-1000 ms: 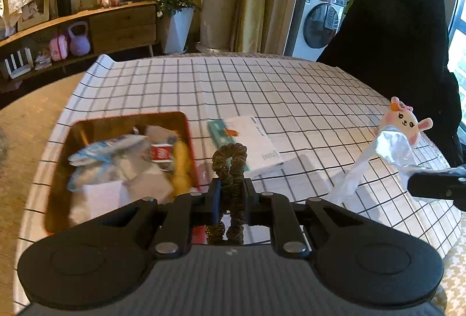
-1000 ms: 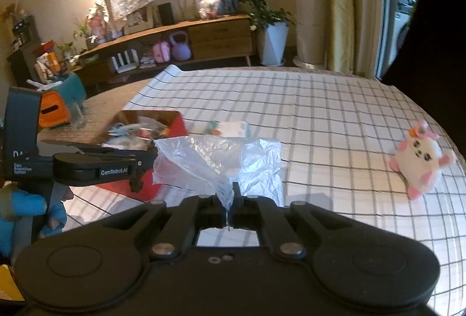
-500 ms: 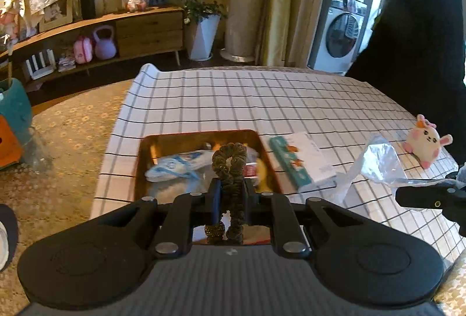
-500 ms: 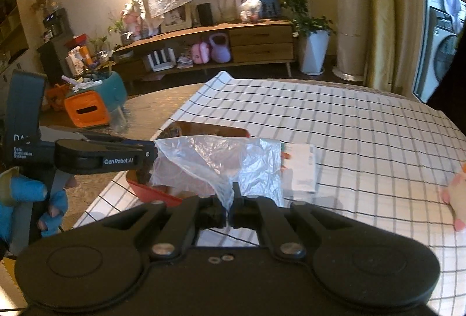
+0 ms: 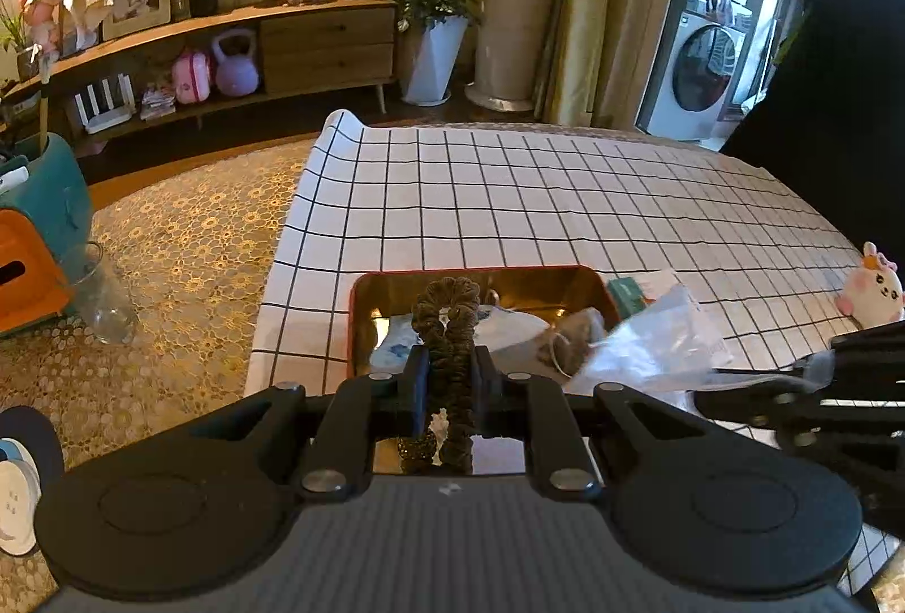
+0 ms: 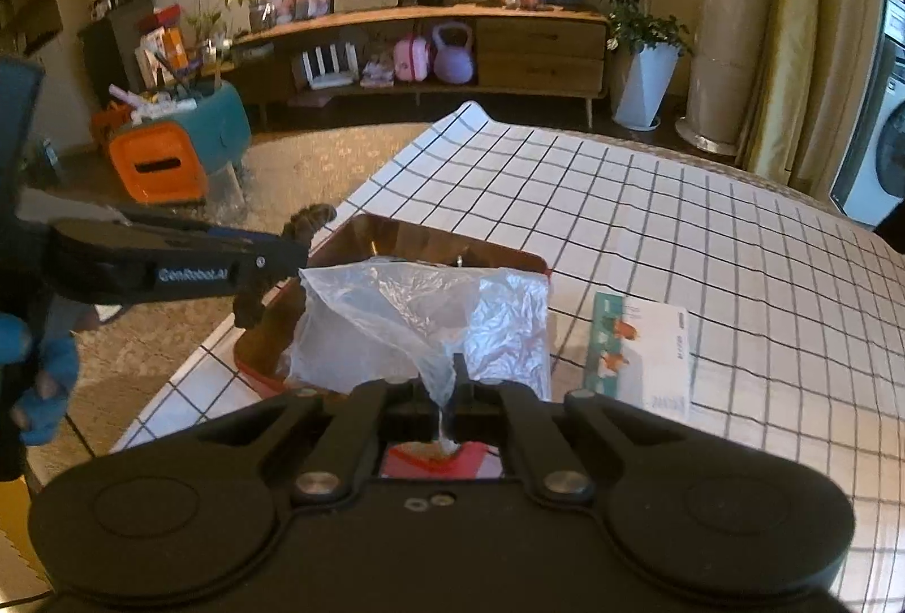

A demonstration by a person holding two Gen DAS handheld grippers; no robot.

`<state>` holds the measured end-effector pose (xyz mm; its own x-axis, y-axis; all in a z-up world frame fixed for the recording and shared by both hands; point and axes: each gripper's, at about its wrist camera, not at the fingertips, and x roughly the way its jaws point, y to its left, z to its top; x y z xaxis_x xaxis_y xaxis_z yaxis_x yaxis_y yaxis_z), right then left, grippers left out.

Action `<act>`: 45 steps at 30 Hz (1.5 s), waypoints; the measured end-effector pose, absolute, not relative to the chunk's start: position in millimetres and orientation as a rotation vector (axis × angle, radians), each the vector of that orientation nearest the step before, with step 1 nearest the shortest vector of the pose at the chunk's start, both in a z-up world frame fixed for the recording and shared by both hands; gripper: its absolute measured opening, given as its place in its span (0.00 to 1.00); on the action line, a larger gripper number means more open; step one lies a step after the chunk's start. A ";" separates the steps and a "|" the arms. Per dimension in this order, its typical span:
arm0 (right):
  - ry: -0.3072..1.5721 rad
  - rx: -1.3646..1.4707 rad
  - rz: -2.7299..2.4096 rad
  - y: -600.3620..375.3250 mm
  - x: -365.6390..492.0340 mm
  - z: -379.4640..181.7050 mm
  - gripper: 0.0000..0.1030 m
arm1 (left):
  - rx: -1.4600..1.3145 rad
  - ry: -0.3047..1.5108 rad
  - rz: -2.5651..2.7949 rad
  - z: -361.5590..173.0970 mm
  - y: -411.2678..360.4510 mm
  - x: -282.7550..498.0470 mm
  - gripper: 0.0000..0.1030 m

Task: Organize soft objects
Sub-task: 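Carry the hair tie and plastic bag over the tin box with both tools, then open both tools to drop the hair tie and plastic bag into the tin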

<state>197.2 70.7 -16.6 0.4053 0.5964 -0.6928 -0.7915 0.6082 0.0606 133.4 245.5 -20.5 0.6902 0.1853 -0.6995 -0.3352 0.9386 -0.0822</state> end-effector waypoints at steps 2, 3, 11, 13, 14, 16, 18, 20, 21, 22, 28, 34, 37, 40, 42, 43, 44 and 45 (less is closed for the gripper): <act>0.750 -0.303 0.895 82.9 202.2 -21.4 0.02 | -0.224 0.764 0.285 -23.2 250.8 138.6 0.15; 0.752 -0.312 0.894 89.8 204.0 -24.1 0.02 | -0.228 0.770 0.280 -25.4 253.2 141.8 0.15; 0.786 -0.357 0.891 124.7 219.5 -45.3 0.03 | -0.251 0.806 0.278 -47.3 265.8 164.9 0.15; 0.803 -0.370 0.887 129.4 223.4 -51.1 0.04 | -0.266 0.818 0.262 -52.7 268.2 171.0 0.15; 0.813 -0.369 0.886 130.9 225.9 -54.6 0.05 | -0.268 0.827 0.251 -55.5 268.5 174.3 0.15; 0.827 -0.368 0.885 132.2 228.5 -59.6 0.06 | -0.258 0.846 0.244 -61.5 267.1 180.5 0.15; 0.835 -0.366 0.882 132.9 230.6 -62.8 0.07 | -0.252 0.864 0.242 -67.6 266.9 186.2 0.15; 0.841 -0.363 0.884 133.6 233.2 -65.1 0.08 | -0.250 0.877 0.242 -73.6 267.8 190.3 0.15; 0.844 -0.360 0.884 133.9 234.6 -66.3 0.09 | -0.255 0.886 0.238 -76.7 268.5 192.5 0.15; 0.849 -0.357 0.887 133.6 235.4 -67.5 0.10 | -0.260 0.889 0.241 -79.0 269.1 193.8 0.15; 0.862 -0.374 0.905 133.9 235.2 -74.6 0.15 | -0.245 0.903 0.229 -86.3 268.7 199.5 0.15; 0.860 -0.372 0.931 131.8 233.4 -77.8 0.28 | -0.226 0.908 0.217 -88.0 266.3 200.7 0.16; 0.855 -0.377 0.936 131.3 231.2 -77.3 0.36 | -0.217 0.910 0.218 -86.2 264.6 200.5 0.17; 0.844 -0.379 0.943 129.6 227.9 -74.8 0.47 | -0.203 0.907 0.220 -84.0 262.4 198.9 0.18; 0.833 -0.383 0.945 127.3 225.4 -72.6 0.53 | -0.204 0.906 0.223 -83.0 262.1 197.9 0.18; 0.830 -0.382 0.945 126.0 224.6 -71.6 0.54 | -0.208 0.906 0.226 -82.4 262.0 197.2 0.18; 0.828 -0.380 0.945 124.5 223.8 -70.5 0.55 | -0.211 0.905 0.228 -81.7 261.9 196.4 0.18; 0.823 -0.377 0.947 122.5 222.9 -69.1 0.57 | -0.212 0.904 0.230 -80.9 261.8 195.7 0.18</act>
